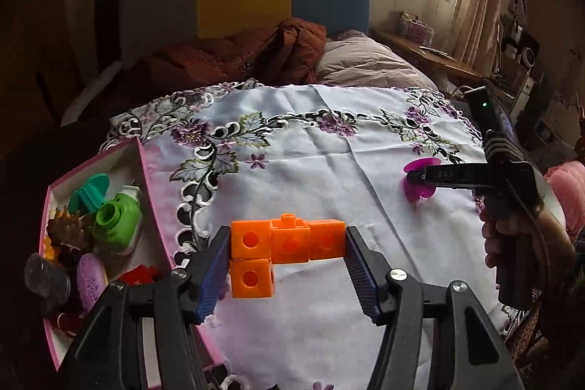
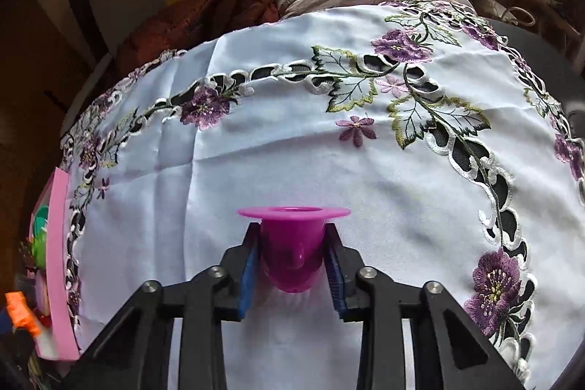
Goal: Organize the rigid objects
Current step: 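Lift the orange cubes with the left gripper while the right grasps the pink suction cup, then carry the orange cubes into the tray and open the left gripper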
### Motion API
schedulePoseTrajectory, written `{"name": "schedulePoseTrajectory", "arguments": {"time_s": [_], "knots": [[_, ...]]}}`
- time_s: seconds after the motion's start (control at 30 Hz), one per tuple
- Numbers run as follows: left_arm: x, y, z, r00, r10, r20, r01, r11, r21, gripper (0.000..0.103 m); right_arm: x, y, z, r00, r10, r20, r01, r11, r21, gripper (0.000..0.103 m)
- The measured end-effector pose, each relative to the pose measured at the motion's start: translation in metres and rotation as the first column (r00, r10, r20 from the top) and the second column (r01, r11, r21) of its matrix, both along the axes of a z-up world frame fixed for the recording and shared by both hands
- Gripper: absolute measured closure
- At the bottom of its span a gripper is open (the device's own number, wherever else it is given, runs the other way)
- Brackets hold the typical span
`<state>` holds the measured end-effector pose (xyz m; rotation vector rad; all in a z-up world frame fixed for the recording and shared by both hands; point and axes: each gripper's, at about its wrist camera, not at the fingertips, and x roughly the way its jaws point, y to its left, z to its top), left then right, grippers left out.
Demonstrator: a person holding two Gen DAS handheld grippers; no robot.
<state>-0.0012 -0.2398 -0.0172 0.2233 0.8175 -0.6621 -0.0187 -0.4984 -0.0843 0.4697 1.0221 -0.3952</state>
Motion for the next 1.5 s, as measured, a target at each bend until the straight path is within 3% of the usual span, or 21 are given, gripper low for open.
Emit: {"name": "schedulePoseTrajectory", "arguments": {"time_s": [0.13,0.8,1.5], "knots": [[-0.005,0.019,0.003,1.0,0.027,0.006,-0.027,1.0,-0.01,0.042,0.003,0.007,-0.003,0.999,0.03,-0.024,-0.031,0.998,-0.048,0.07],[-0.006,0.064,-0.004,0.994,0.103,-0.03,-0.103,0.994,-0.022,0.042,0.003,0.004,-0.007,1.0,0.013,-0.017,-0.013,1.0,-0.02,0.07],[0.007,0.104,-0.014,0.979,0.191,-0.067,-0.193,0.981,-0.021,0.042,0.008,0.018,-0.007,0.997,0.054,-0.049,-0.061,0.988,-0.144,0.07]]}}
